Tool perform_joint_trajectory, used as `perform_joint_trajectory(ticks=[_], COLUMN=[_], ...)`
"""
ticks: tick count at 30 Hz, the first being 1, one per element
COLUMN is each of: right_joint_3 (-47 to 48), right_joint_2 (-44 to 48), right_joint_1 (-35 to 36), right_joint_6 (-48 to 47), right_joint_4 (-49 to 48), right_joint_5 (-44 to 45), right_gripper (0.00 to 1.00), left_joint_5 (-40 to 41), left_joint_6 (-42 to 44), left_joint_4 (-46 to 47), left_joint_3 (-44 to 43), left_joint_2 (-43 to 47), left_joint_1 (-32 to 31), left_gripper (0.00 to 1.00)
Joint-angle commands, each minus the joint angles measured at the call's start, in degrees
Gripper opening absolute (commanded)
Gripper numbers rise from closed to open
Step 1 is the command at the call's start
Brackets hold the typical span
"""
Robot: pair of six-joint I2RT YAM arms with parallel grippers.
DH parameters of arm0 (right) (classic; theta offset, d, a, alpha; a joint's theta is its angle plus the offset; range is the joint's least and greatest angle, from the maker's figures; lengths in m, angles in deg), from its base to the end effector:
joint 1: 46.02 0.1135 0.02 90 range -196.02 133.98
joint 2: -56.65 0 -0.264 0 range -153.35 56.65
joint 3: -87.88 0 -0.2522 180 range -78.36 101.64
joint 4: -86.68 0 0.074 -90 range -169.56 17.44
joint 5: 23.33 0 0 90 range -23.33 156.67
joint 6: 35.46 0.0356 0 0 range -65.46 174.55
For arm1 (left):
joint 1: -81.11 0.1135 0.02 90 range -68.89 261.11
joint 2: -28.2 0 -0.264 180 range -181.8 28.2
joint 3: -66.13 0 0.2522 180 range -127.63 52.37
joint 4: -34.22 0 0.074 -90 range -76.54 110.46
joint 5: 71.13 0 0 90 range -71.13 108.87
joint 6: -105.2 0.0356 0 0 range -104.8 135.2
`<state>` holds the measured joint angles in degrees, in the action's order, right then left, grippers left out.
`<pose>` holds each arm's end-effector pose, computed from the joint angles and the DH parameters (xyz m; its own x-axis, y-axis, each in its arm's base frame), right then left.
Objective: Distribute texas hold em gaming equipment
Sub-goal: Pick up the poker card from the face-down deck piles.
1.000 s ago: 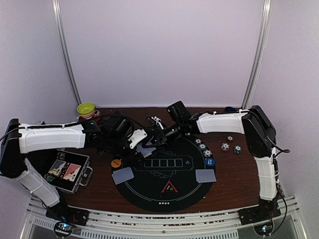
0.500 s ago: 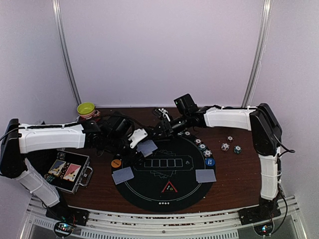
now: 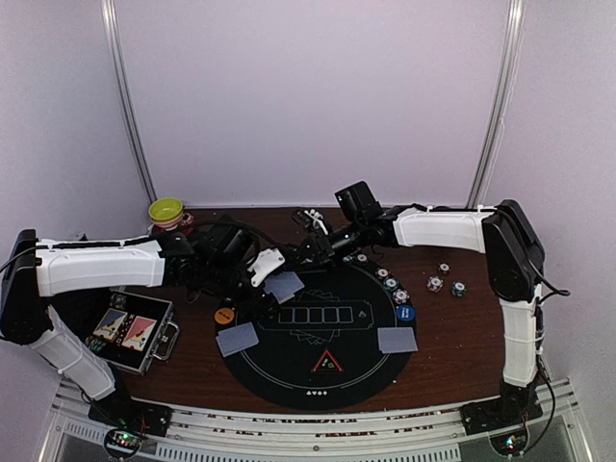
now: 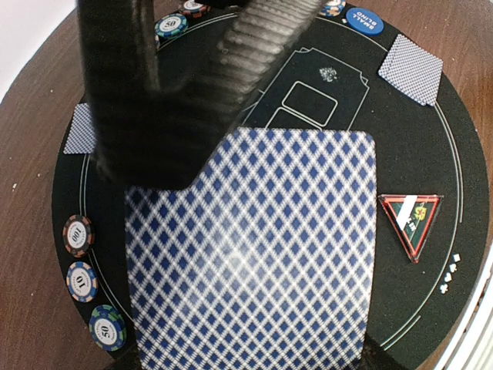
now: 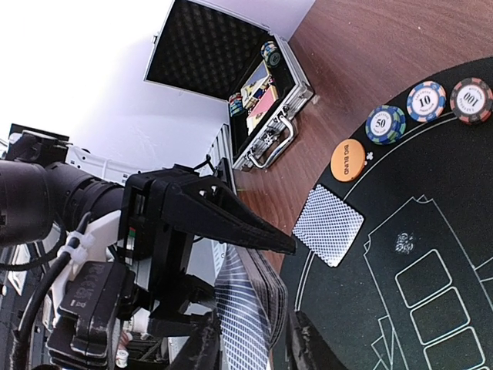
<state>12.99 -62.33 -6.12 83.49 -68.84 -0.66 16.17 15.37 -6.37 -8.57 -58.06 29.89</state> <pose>0.3330 0.3213 0.2296 -0.8049 -0.4298 -0.4091 -0.4717 0.0452 0.8806 0.1973 -0.2482 0.2399 -0.4922 0.6173 -0.6137 0.7983 0.6013 -0.0354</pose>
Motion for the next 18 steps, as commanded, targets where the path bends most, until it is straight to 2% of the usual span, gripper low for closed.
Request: perform_joint_trajectory(ticks=[1, 8, 11, 18], right_joint_3=[0.14, 2.51, 2.59, 2.48], right_joint_2=[1.35, -0.07, -0.2, 0.23], right_joint_1=[0.74, 1.15, 1.15, 0.85], right_joint_6=[-0.21, -3.37, -3.3, -2.14], right_joint_4=[-0.61, 3.65, 3.85, 3.01], right_joint_5=[-1.05, -0.24, -0.62, -2.18], right_gripper=[0.29, 0.13, 0.01, 0.0], left_joint_5=[-0.81, -0.89, -0.82, -0.48], left_joint_6=[0.96, 0.97, 0.96, 1.04], left_joint_4=[2.74, 2.7, 2.73, 2.75], left_joint_3=[-0.58, -0.53, -0.4, -0.31], left_joint_2=[0.05, 0.13, 0.26, 0.4], left_joint_1=[-0.11, -0.12, -0.11, -0.12], left_gripper=[0.64, 0.64, 0.64, 0.64])
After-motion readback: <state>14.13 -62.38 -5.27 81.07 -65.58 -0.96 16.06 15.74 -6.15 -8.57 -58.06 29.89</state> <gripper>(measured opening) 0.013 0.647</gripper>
